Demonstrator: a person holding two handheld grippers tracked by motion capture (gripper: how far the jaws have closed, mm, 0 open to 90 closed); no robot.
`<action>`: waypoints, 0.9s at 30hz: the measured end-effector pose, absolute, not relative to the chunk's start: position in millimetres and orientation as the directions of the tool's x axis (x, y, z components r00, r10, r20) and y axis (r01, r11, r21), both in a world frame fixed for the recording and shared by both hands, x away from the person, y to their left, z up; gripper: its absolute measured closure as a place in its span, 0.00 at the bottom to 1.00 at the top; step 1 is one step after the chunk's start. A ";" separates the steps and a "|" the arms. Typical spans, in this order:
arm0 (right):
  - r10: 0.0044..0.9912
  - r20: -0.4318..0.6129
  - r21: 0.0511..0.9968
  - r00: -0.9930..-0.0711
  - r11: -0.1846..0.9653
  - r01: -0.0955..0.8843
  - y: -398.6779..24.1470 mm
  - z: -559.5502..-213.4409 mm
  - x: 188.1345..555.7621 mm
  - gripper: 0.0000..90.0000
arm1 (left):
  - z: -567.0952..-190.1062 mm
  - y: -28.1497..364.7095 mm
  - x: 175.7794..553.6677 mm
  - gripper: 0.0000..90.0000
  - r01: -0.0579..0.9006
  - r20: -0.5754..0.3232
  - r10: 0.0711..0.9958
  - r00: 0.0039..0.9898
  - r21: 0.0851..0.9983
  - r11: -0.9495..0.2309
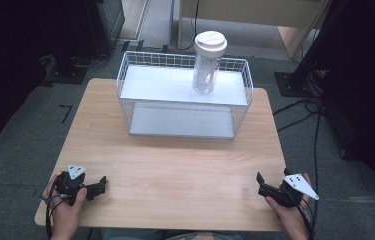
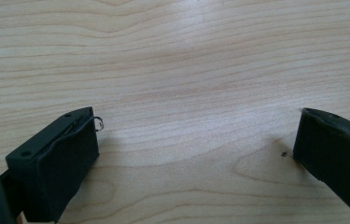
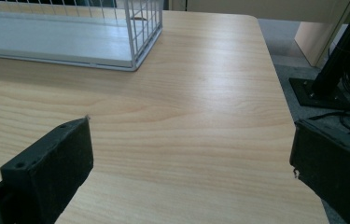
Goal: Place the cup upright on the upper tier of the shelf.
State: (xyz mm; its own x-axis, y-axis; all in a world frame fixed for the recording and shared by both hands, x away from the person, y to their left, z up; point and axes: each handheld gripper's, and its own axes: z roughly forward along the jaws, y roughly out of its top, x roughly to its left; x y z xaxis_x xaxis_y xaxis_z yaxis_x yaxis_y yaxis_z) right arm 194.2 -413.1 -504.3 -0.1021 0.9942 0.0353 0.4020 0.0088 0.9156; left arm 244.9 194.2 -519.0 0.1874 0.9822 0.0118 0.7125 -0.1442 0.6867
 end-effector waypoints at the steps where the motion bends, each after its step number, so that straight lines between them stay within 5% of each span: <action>1: 0.995 0.032 0.914 -0.098 0.010 0.405 -414.4 -505.5 192.8 0.00 | -519.0 194.2 244.9 0.00 0.713 0.012 0.982 0.187 0.687 -0.144; 27: 0.999 -0.006 0.768 -0.043 0.032 0.640 -428.4 -523.6 181.9 0.00 | -519.0 194.2 244.8 0.00 0.712 0.012 0.982 0.187 0.687 -0.144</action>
State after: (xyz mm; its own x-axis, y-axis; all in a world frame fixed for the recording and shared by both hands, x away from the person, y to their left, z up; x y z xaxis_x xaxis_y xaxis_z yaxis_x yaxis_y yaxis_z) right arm 181.9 -428.4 -523.6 -0.0431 0.9991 -0.0062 0.6400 0.0324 0.7677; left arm 244.8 194.2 -519.0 0.1873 0.9822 0.0118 0.7125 -0.1441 0.6867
